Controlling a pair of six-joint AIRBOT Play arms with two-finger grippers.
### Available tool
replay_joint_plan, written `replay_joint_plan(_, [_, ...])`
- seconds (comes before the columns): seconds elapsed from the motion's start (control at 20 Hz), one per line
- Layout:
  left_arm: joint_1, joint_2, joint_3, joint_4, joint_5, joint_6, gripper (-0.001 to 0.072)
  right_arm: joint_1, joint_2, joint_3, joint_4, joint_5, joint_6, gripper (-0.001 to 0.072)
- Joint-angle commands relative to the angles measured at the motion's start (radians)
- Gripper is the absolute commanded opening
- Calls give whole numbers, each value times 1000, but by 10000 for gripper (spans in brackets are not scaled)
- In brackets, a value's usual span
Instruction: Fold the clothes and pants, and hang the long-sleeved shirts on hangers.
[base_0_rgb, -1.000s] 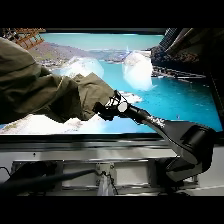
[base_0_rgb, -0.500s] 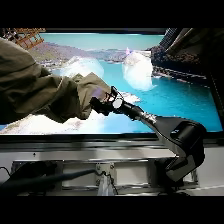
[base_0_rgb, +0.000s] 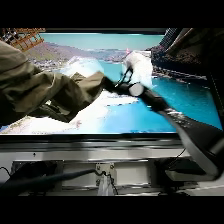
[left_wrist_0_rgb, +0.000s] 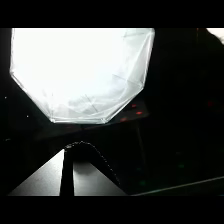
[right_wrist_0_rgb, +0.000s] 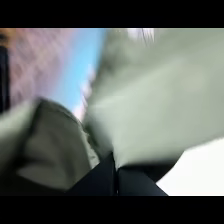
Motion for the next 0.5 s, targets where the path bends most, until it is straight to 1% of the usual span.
replay_joint_plan(0.0, [1, 64, 0, -92, -17, -33, 8, -144, 299, 1, -314, 129, 0, 14])
replay_joint_plan(0.15, [1, 141, 0, -198, -91, -34, 6, -285, 573, 1, -429, 237, 0, 14])
replay_joint_plan(0.3, [18, 218, 0, -322, -124, -64, 6, -456, 840, 1, -504, 246, 0, 15])
replay_joint_plan(0.4, [84, 258, 0, -406, -121, -63, 6, -583, 960, 2, -537, 245, 0, 15])
replay_joint_plan(0.45, [138, 272, 0, -433, -124, -63, 6, -626, 1001, 2, -554, 245, 3, 15])
